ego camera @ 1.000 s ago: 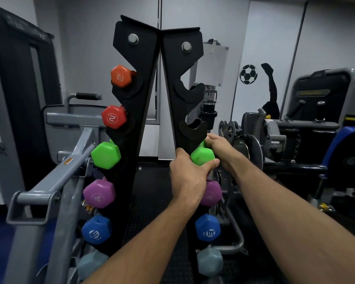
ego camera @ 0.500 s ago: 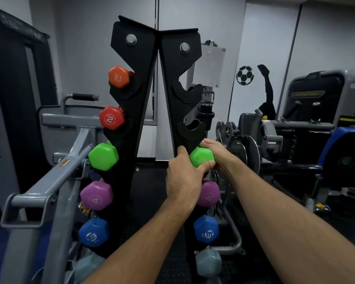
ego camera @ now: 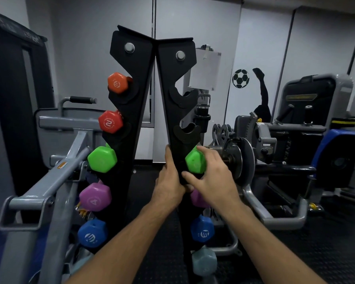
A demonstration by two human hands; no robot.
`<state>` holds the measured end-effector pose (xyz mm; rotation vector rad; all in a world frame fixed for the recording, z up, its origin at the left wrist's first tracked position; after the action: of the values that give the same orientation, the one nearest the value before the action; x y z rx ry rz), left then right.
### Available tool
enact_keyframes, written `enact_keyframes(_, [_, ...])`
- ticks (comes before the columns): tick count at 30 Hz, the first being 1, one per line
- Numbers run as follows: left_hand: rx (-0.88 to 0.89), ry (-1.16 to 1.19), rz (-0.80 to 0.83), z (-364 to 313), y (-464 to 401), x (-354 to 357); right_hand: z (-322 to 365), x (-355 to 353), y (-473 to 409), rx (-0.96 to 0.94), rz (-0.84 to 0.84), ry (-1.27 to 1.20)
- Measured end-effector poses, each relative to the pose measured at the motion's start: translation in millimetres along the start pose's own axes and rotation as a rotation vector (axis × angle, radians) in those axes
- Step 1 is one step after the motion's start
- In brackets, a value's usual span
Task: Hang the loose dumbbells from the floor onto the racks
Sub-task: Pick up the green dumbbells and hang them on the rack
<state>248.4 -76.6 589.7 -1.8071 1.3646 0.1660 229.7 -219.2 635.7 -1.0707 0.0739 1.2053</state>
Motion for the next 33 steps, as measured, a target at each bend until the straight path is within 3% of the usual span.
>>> enact_keyframes(7, [0.012,0.022,0.022,12.8,2.8,9.7,9.6,4.0,0.7,-0.059,-0.077,0.22])
enact_keyframes(33, [-0.035,0.07,-0.002,15.8,5.1,8.7,-2.0,0.0,-12.5,0.045,-0.028,0.005])
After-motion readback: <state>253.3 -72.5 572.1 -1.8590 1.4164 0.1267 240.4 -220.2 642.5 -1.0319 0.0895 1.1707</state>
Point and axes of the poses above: each hand's wrist, its own y-axis away from the middle knuckle, its own x-axis out of the palm, z = x × y, the point moved 10 cm from there along -y, towards the middle knuckle, and after that the axes turned 11 degrees about x, right-handed, at the moved point
